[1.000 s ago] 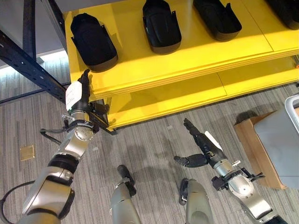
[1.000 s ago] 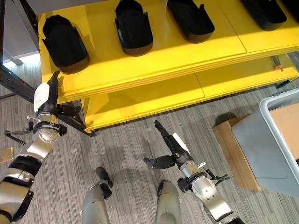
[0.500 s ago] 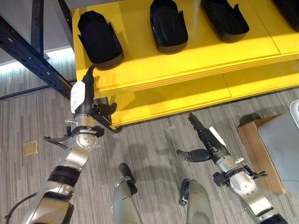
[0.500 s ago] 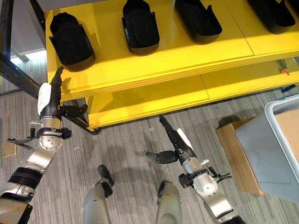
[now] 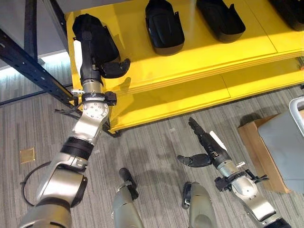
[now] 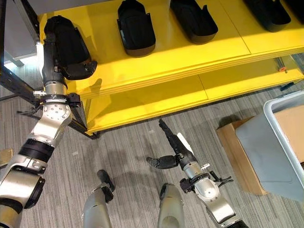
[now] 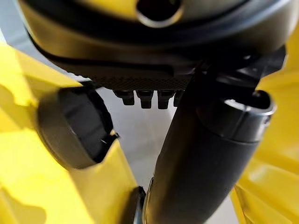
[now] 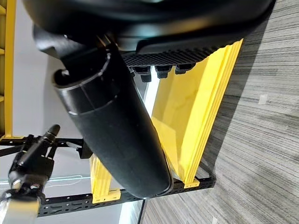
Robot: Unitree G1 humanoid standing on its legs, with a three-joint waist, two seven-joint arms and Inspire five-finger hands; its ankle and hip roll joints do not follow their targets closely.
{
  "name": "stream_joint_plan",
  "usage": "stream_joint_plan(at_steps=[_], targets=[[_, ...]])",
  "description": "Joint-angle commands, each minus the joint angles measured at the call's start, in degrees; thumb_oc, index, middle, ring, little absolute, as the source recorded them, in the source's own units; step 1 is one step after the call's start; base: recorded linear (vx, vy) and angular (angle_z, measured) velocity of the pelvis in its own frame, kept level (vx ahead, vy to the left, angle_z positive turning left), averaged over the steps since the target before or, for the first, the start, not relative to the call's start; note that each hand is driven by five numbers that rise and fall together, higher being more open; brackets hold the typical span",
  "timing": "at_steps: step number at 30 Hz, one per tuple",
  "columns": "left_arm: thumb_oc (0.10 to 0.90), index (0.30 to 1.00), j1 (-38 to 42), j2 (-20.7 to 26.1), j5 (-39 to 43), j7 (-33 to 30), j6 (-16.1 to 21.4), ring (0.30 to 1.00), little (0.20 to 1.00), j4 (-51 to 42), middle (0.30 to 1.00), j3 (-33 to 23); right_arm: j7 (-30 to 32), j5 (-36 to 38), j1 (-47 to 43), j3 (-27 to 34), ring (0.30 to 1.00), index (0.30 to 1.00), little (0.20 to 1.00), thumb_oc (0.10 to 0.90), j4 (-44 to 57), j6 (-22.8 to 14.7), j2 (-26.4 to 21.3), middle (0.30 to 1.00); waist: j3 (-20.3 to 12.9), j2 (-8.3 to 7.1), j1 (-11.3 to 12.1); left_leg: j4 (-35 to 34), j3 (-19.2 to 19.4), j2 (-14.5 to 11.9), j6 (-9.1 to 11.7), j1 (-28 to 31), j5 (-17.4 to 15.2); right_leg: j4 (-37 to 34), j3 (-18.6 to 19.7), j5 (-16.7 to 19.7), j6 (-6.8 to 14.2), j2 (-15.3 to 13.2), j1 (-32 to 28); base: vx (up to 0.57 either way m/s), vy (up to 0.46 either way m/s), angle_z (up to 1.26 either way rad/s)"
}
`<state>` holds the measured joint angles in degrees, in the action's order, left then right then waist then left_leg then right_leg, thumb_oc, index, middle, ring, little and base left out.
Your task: Move parts from the plastic box to the shelf.
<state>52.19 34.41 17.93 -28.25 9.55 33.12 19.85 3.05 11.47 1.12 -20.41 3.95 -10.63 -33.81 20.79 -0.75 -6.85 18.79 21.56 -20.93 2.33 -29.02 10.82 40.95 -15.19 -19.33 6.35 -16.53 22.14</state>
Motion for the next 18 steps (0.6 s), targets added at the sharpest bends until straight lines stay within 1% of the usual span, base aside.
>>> stream_joint_plan(at_steps=[1,2,4,6,8,9,13,18], targets=[[0.900,1.000,10.01,-1.10,4.28,-1.57,6.66,1.000,1.000,2.94,1.000,-2.00,0.12,1.93,-4.23,0.22,1.000,1.000,1.000,0.900,4.84,-5.03,-0.93,1.000,-3.63,0.00,-2.24,11.01,-5.03,-5.18,5.11,-1.40,-8.89,-12.29,-0.13,5.44,-0.71,1.97,-9.47,0.00,0.000,0.00],[0.900,1.000,10.25,-1.11,4.36,-1.54,6.75,1.000,1.000,3.17,1.000,-1.87,0.13,1.93,-4.27,0.28,1.000,1.000,1.000,0.900,4.82,-5.04,-0.88,1.000,-3.57,-0.03,-2.18,11.02,-5.05,-5.18,5.11,-1.41,-8.89,-12.31,-0.14,5.45,-0.70,1.98,-9.48,0.00,0.000,0.00],[0.900,1.000,14.76,-1.92,8.16,-0.89,6.85,1.000,1.000,7.86,1.000,-0.42,-0.04,2.31,-4.04,-0.48,1.000,1.000,1.000,0.900,5.14,-4.95,-1.47,1.000,-3.89,-0.07,-2.88,11.01,-4.87,-5.17,5.23,-1.56,-8.89,-13.22,0.02,5.86,-0.38,1.91,-9.78,0.04,0.031,-0.02],[0.900,1.000,15.64,-2.05,9.34,-0.45,7.02,1.000,1.000,9.15,1.000,-0.22,-0.11,2.41,-3.94,-0.47,1.000,1.000,1.000,0.900,5.25,-4.94,-1.48,1.000,-3.97,-0.09,-3.00,11.01,-4.82,-5.17,5.25,-1.60,-8.91,-13.65,0.10,6.03,-0.29,2.00,-9.86,0.01,0.009,-0.02],[0.900,1.000,18.00,-3.38,12.65,-0.22,7.28,1.000,1.000,12.40,1.000,-0.42,-0.08,2.33,-3.98,-0.98,1.000,1.000,1.000,0.900,5.26,-4.94,-1.72,1.000,-4.16,-0.22,-3.33,10.95,-4.65,-5.14,5.33,-1.70,-8.93,-14.21,0.22,6.43,-0.10,2.04,-9.90,0.02,0.015,-0.01],[0.900,1.000,19.44,-4.79,15.14,-0.26,7.44,1.000,1.000,14.29,1.000,-0.78,0.07,2.26,-4.18,-1.59,1.000,1.000,1.000,0.900,5.23,-4.81,-1.79,1.000,-4.32,-0.25,-3.53,10.85,-4.61,-5.04,5.36,-1.78,-8.96,-14.70,0.35,6.68,0.00,2.12,-9.94,0.04,0.026,-0.01],[0.900,1.000,21.99,-6.03,15.93,-1.77,7.27,1.000,1.000,16.81,1.000,-1.34,0.37,2.30,-4.50,-2.57,1.000,1.000,1.000,0.900,5.64,-4.86,-2.03,1.000,-4.64,-0.47,-3.82,10.95,-4.45,-4.91,5.38,-2.14,-9.09,-15.68,0.49,7.15,0.19,2.21,-10.15,0.02,0.011,-0.01],[0.900,1.000,24.93,-6.21,14.37,-3.87,6.50,1.000,1.000,19.94,1.000,-1.52,0.58,2.33,-4.75,-2.78,1.000,1.000,1.000,0.900,6.32,-5.02,-2.95,1.000,-4.96,-0.74,-4.26,11.14,-4.02,-4.99,5.48,-2.42,-9.33,-17.08,0.83,7.61,0.40,2.26,-10.47,0.03,0.021,-0.07]])
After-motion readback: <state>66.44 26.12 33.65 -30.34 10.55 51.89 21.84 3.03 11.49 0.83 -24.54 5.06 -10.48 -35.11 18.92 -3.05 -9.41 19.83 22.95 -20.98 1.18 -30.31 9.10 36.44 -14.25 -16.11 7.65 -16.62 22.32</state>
